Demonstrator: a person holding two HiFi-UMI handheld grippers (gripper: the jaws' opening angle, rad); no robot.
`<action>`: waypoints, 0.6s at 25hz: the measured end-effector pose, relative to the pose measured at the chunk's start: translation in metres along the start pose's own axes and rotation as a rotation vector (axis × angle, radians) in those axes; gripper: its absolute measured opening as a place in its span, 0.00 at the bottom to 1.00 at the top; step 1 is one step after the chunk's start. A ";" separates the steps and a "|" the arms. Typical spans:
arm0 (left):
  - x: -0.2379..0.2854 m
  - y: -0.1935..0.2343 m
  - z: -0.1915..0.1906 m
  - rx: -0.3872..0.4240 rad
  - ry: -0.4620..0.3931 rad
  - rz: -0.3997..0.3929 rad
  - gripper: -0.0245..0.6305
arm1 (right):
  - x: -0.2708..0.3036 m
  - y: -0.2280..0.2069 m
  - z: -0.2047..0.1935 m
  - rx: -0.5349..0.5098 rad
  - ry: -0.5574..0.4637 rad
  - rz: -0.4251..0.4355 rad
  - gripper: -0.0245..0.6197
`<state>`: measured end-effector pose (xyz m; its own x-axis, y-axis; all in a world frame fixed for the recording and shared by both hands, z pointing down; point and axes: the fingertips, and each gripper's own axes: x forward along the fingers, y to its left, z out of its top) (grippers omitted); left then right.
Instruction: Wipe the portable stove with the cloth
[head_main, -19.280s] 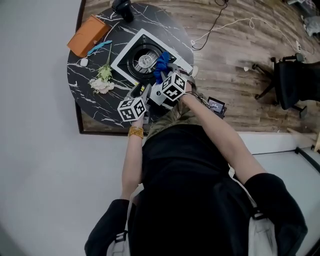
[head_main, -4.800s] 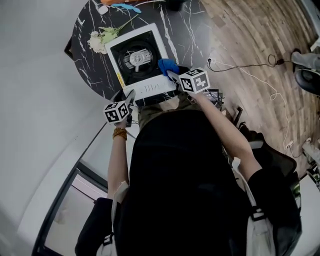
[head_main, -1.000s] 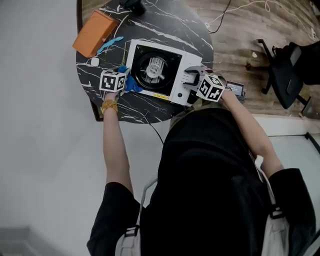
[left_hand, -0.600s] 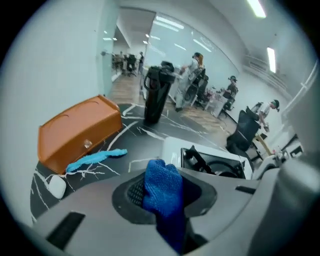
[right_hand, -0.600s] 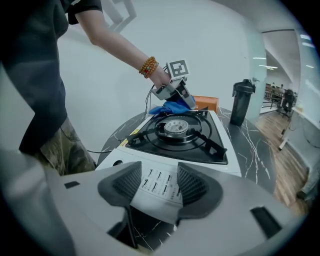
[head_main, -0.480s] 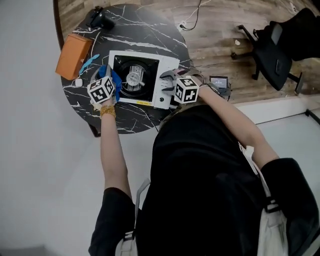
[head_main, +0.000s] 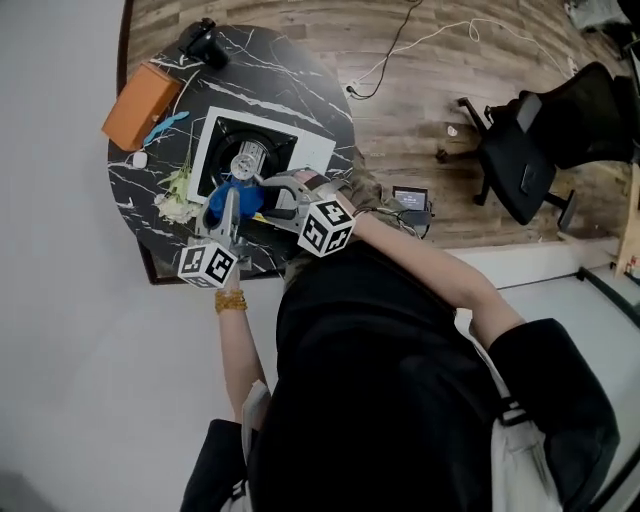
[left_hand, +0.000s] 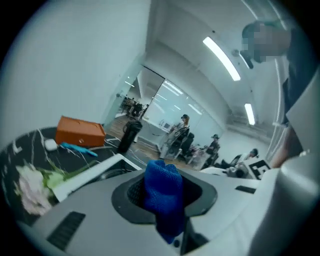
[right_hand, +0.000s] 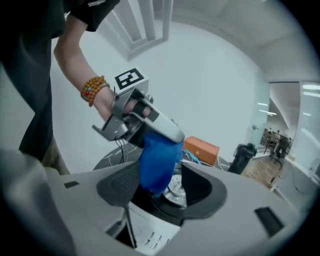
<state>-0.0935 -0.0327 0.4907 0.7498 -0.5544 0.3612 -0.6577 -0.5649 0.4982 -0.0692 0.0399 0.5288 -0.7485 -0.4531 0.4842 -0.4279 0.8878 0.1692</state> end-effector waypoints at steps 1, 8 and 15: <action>-0.008 -0.019 -0.012 -0.050 -0.006 -0.081 0.18 | 0.002 0.008 0.012 -0.029 -0.026 0.019 0.40; -0.056 -0.045 -0.048 -0.251 -0.056 -0.281 0.22 | 0.006 0.064 0.022 -0.066 -0.070 0.175 0.20; -0.068 -0.030 -0.077 -0.099 0.003 -0.159 0.28 | -0.009 0.032 -0.028 0.062 0.066 -0.004 0.16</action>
<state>-0.1192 0.0691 0.5115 0.8440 -0.4610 0.2741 -0.5207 -0.5821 0.6246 -0.0617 0.0752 0.5543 -0.7125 -0.4487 0.5394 -0.4633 0.8783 0.1186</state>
